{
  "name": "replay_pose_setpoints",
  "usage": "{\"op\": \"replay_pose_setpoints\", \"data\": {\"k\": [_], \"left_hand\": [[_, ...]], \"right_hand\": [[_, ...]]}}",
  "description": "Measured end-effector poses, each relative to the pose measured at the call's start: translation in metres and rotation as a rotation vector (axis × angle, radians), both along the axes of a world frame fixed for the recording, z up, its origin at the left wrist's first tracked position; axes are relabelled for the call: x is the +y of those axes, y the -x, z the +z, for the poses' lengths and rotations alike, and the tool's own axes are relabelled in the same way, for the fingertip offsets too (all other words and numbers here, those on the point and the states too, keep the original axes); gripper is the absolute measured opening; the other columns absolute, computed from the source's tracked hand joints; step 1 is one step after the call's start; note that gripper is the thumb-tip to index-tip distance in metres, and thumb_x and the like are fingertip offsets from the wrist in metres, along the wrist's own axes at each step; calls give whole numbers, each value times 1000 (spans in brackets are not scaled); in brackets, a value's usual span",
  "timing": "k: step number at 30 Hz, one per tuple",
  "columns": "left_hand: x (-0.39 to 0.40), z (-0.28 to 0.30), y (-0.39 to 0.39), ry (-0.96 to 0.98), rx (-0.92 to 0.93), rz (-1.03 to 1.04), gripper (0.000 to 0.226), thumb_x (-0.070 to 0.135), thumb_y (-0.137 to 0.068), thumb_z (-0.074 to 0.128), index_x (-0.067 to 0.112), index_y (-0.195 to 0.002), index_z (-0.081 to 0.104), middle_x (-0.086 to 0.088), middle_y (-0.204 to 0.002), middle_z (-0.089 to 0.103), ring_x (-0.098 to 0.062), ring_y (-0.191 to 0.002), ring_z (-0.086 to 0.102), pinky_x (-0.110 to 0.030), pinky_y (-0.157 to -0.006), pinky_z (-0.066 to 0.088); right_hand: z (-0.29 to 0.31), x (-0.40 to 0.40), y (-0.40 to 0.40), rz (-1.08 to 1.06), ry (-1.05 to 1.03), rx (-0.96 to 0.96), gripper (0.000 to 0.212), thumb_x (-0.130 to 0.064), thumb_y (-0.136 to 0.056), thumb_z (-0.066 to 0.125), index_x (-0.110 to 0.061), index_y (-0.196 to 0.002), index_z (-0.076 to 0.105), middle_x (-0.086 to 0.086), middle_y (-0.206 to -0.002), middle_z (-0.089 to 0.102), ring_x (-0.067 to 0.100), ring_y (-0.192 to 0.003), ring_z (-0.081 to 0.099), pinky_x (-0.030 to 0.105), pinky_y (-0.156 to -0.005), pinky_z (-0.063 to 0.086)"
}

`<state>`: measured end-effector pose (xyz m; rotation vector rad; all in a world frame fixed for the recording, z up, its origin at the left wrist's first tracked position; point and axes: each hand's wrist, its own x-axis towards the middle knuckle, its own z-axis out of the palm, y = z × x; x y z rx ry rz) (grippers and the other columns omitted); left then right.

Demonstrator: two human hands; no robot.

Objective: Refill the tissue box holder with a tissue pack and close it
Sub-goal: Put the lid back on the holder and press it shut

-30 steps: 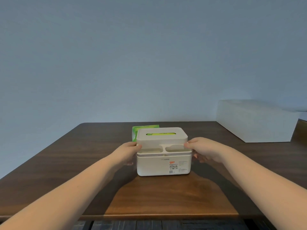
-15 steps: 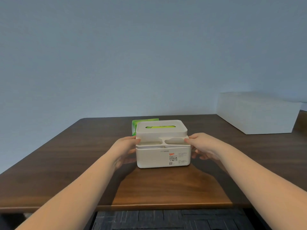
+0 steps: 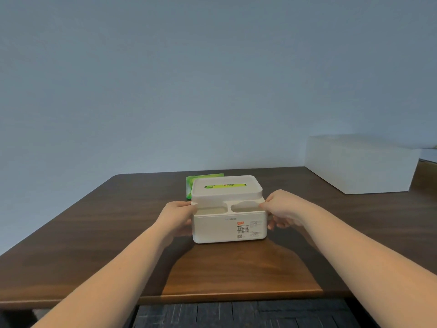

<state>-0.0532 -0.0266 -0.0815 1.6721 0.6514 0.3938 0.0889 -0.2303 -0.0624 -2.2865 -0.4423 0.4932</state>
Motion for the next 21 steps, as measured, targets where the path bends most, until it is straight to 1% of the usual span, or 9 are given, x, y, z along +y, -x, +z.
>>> {"op": "replay_pose_setpoints", "data": {"k": [3,5,6,9,11,14,16,18,21], "left_hand": [[1,5,-1,-44,63,38,9,14,-87,65,7,-83,71,-9,-83,73,-22,-68,71,-32,-61,61],[2,6,-6,-101,119,70,18,14,-87,63,-1,-85,71,-10,-81,71,-23,-66,70,-31,-59,60],[2,6,-8,-151,147,84,22,15,-87,60,-4,-86,72,-10,-78,70,-23,-66,70,-33,-60,61],[2,3,-16,-338,205,121,32,18,-86,52,-4,-82,75,-11,-73,73,-29,-67,75,-43,-71,64],[0,1,-21,-439,221,135,34,22,-85,51,-2,-82,75,-12,-76,76,-29,-64,75,-44,-72,64],[-6,1,-34,-490,201,136,35,23,-85,50,-1,-81,75,-12,-77,76,-27,-63,75,-44,-73,63],[-13,1,-48,-512,182,123,33,23,-82,51,0,-69,71,-10,-66,73,-27,-57,71,-45,-72,63],[-23,1,-65,-552,176,111,28,23,-77,51,8,-55,59,-7,-51,62,-27,-52,61,-42,-66,61],[-38,2,-99,-600,160,87,33,22,-78,51,13,-47,44,-4,-43,50,-25,-50,48,-30,-53,42]], "right_hand": [[3,3,1,-8,-9,13,27,-5,-92,40,2,-107,61,15,-68,66,16,-37,57,17,-36,42],[2,6,1,-14,-39,53,25,0,-92,38,2,-105,59,15,-68,65,16,-35,60,20,-35,45],[0,7,1,-25,-61,85,23,1,-92,38,1,-103,58,16,-73,66,19,-43,65,23,-38,50],[-9,11,-2,-91,-120,106,15,3,-90,49,0,-99,61,18,-94,71,32,-79,74,33,-59,63],[-12,11,-4,-132,-131,64,11,1,-90,52,-1,-97,61,17,-98,71,33,-82,74,36,-65,64],[-14,4,-14,-179,-129,17,7,1,-90,54,-2,-93,59,18,-99,70,35,-80,74,40,-70,64],[-13,-5,-26,-224,-155,3,12,3,-89,51,1,-95,60,21,-96,70,37,-71,75,44,-69,64],[-11,-15,-40,-265,-179,-4,16,6,-86,49,4,-96,61,24,-92,69,39,-65,74,48,-68,63],[-8,-32,-65,-320,-176,-26,16,10,-83,51,7,-94,63,28,-88,70,41,-66,74,51,-71,62]]}}
